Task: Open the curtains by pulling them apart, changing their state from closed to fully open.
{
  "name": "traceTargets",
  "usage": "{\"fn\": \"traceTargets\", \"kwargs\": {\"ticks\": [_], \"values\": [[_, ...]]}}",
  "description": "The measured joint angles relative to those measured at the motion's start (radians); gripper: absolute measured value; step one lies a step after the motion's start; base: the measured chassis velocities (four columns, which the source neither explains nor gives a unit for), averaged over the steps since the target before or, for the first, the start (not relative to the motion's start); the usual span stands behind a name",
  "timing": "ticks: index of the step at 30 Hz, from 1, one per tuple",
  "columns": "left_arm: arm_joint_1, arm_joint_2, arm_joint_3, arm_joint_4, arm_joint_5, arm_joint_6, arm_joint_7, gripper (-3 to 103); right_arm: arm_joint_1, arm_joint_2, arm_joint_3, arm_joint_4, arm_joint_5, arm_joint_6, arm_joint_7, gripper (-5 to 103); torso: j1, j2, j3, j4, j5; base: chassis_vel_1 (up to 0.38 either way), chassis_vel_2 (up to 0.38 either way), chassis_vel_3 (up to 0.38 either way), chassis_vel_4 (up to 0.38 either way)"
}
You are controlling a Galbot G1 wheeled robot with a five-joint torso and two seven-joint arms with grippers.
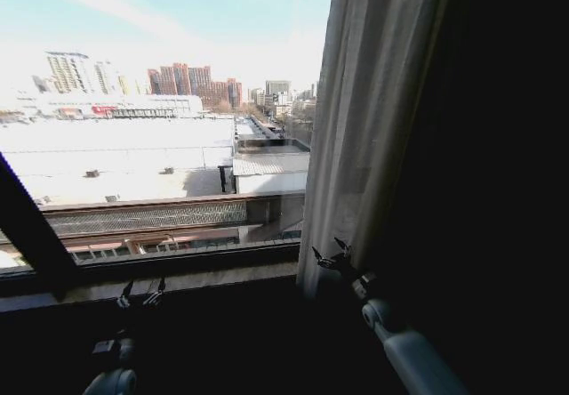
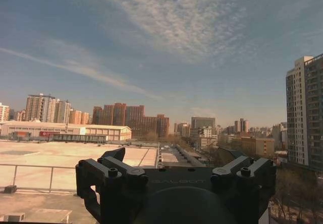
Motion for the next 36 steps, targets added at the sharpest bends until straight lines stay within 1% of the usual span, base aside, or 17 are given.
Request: {"fn": "traceTargets", "kwargs": {"ticks": [5, 8, 12, 14, 16, 18, 19, 21, 25, 28, 35, 36], "values": [[0.000, 0.000, 0.000, 0.000, 0.000, 0.000, 0.000, 100, 0.021, 0.003, -0.003, -0.028, -0.006, 0.006, 0.000, 100, 0.000, 0.000, 0.000, -0.0002, 0.0000, -0.010, 0.008, 0.007, -0.003], [0.000, 0.000, 0.000, 0.000, 0.000, 0.000, 0.000, 100, 0.029, 0.006, -0.001, -0.050, -0.003, 0.014, -0.043, 100, -0.001, 0.000, 0.000, -0.0002, -0.0002, 0.000, 0.000, 0.000, 0.000], [0.000, 0.000, 0.000, 0.000, 0.000, 0.000, 0.000, 100, 0.032, 0.013, -0.004, -0.060, -0.006, 0.017, -0.062, 100, -0.001, 0.000, 0.000, 0.0000, -0.0002, 0.000, 0.000, 0.000, 0.000], [0.000, 0.000, 0.000, 0.000, 0.000, 0.000, 0.001, 100, 0.037, 0.019, -0.015, -0.061, -0.010, 0.016, -0.034, 100, -0.001, 0.000, 0.000, 0.0000, 0.0000, 0.000, 0.000, 0.000, 0.000], [0.000, 0.000, 0.000, 0.000, 0.000, 0.000, 0.001, 100, 0.039, 0.021, -0.019, -0.062, -0.012, 0.015, -0.022, 100, -0.001, 0.000, 0.000, -0.0001, 0.0000, 0.000, 0.000, 0.000, 0.000], [0.000, 0.000, 0.000, 0.000, 0.000, 0.000, 0.001, 100, 0.060, 0.032, -0.033, -0.073, -0.027, 0.009, 0.020, 100, -0.001, 0.000, 0.000, -0.0002, 0.0000, 0.000, 0.000, 0.000, 0.000], [0.000, 0.000, 0.000, 0.000, 0.000, 0.000, 0.001, 100, 0.060, 0.032, -0.033, -0.073, -0.027, 0.009, 0.020, 100, -0.001, 0.000, 0.000, -0.0002, 0.0000, 0.000, 0.000, 0.000, 0.000], [0.000, 0.000, 0.000, 0.000, 0.000, 0.000, 0.001, 100, 0.104, 0.042, -0.049, -0.110, -0.035, 0.006, 0.046, 100, 0.000, 0.000, 0.000, -0.0001, 0.0000, 0.000, 0.000, 0.000, 0.000], [0.000, 0.000, 0.000, 0.000, 0.000, 0.000, 0.001, 100, 0.135, 0.048, -0.059, -0.137, -0.036, 0.006, 0.053, 100, 0.000, 0.000, 0.000, 0.0001, -0.0001, 0.000, 0.000, 0.000, 0.000], [0.000, 0.000, 0.000, 0.000, 0.000, 0.000, 0.001, 100, 0.200, 0.068, -0.097, -0.181, -0.038, -0.009, 0.085, 100, 0.000, 0.000, 0.000, -0.0001, -0.0002, 0.000, 0.000, 0.000, 0.000], [0.000, 0.000, 0.000, 0.000, 0.000, 0.000, 0.001, 100, 0.246, 0.100, -0.121, -0.227, -0.060, -0.009, 0.117, 100, 0.000, 0.000, 0.000, 0.0001, -0.0001, 0.000, 0.000, 0.000, 0.000], [0.000, 0.000, 0.000, 0.000, 0.000, 0.000, 0.001, 100, 0.251, 0.103, -0.124, -0.235, -0.071, -0.008, 0.118, 103, 0.000, 0.000, 0.000, 0.0000, -0.0001, 0.000, 0.000, 0.000, 0.000]]}}
